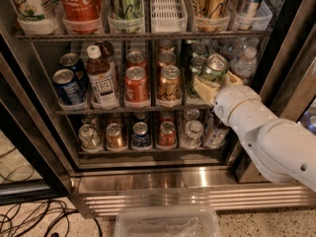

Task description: Pick green can from middle shelf of fridge

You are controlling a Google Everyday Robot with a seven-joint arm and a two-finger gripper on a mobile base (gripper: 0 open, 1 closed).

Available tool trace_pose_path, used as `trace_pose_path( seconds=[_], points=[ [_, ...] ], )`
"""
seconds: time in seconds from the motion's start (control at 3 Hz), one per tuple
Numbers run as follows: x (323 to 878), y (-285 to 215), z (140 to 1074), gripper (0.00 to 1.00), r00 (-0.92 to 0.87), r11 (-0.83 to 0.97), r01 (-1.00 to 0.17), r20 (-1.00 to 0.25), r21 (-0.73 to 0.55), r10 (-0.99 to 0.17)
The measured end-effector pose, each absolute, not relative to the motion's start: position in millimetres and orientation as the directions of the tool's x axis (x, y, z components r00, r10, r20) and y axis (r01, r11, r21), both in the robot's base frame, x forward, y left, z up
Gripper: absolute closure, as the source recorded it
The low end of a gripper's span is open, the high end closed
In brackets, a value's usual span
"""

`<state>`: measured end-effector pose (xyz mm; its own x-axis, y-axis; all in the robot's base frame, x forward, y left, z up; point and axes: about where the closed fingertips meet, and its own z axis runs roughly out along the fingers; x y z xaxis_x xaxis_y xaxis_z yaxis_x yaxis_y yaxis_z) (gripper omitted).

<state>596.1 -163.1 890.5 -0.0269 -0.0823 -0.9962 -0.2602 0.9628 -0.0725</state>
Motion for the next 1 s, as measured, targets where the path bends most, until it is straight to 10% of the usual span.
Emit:
trace_pose_path(
  seconds=[1.0],
  points=[
    [542.7,-161.9,876.0,1.0,-0.228,0.867,-0.498,-0.963,-0.009,-0.141]
  ],
)
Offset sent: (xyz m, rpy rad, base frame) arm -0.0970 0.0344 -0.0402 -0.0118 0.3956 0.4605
